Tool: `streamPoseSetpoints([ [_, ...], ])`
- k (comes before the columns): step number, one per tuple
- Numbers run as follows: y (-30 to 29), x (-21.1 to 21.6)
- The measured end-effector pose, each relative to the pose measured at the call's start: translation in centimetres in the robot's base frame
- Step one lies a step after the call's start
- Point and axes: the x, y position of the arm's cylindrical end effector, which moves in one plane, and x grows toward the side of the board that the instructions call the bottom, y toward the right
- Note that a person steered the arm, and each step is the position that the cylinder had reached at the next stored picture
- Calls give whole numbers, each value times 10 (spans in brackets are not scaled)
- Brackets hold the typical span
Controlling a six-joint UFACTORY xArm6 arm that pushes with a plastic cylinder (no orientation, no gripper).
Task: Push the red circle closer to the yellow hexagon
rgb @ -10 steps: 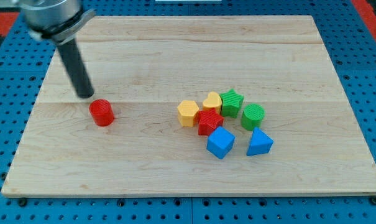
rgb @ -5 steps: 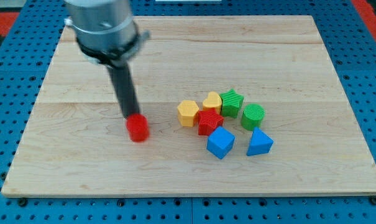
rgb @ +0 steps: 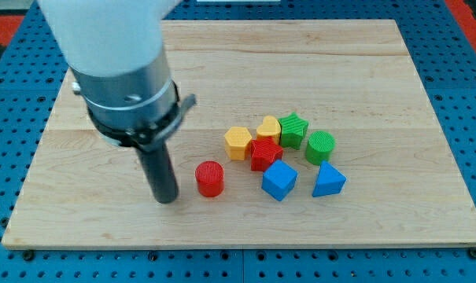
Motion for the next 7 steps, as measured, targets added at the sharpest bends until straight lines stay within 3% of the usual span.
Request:
streamPoseSetpoints([
  [2,114,1],
  [3,114,19],
  [4,75,24],
  [5,4,-1],
  [7,79,-9],
])
